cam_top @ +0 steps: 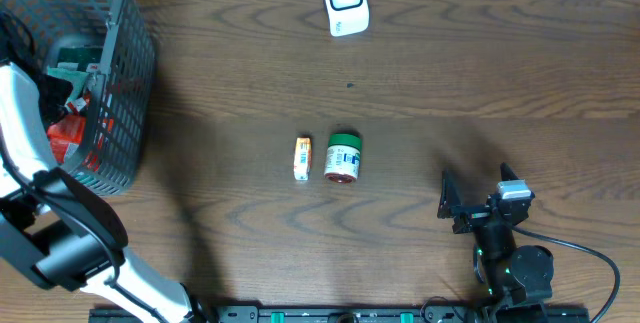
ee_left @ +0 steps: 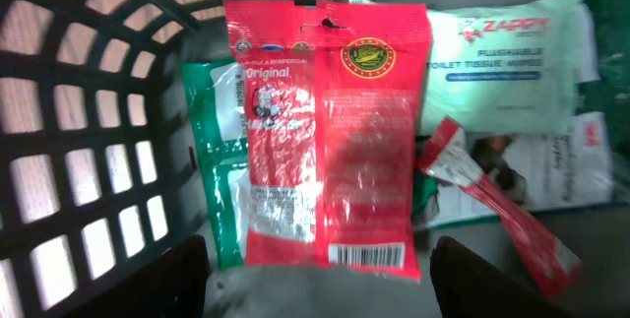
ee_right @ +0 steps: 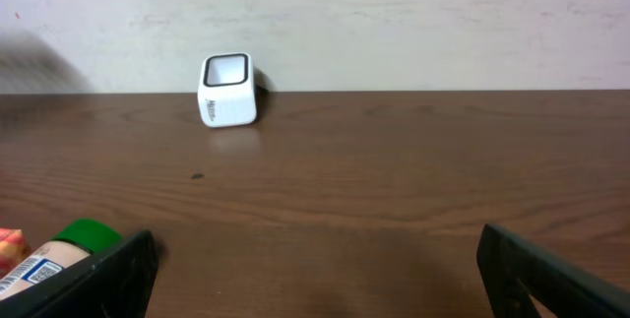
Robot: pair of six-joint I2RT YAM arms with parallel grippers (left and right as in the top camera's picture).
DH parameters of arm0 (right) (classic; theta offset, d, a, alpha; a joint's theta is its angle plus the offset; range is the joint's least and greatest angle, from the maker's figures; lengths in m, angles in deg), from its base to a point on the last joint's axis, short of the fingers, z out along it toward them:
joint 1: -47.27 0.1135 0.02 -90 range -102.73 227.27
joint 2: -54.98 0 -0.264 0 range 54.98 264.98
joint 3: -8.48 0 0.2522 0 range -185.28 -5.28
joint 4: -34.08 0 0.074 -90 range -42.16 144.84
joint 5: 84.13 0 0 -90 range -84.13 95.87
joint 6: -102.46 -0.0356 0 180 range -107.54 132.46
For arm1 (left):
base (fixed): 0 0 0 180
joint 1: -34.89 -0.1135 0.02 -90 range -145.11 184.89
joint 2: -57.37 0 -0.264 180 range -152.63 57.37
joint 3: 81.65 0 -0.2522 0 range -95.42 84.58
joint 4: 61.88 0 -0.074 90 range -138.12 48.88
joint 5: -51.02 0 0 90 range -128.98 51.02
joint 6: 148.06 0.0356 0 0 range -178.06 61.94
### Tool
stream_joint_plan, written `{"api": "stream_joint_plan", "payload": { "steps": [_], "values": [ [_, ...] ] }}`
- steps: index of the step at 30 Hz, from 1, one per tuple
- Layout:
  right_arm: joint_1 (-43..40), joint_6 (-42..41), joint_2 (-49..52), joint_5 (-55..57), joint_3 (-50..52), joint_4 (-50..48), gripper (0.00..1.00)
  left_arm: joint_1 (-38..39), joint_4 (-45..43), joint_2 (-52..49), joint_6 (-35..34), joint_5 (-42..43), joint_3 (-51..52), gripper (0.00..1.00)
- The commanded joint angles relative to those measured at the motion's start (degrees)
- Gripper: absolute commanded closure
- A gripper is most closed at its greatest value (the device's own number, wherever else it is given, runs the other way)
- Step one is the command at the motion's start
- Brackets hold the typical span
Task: Scan the item barcode
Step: 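Release the tissue pack and move the left gripper into the basket, then grasp the red snack bag in the basket with the left gripper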
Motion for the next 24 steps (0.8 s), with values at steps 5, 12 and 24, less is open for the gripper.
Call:
{"api": "stream_joint_plan", "payload": {
  "steps": [5,12,24],
  "values": [
    [-0.4,0.7,-0.1,0.0,0.1,0.2,0.01,-1.5,-1.3,-4.7,-0.7,-0.5,0.1,0.27],
    [-0.4,0.7,-0.1,0.0,0.1,0.2,0.01,-3.8,-1.1,-5.9,2.4,2.0,0.2,0.27],
    [-0.4,0.7,-0.1,0.0,0.1,0.2,0.01,-6.1,-3.3,-6.2,5.2,4.2,2.8,0.27]
  ]
}}
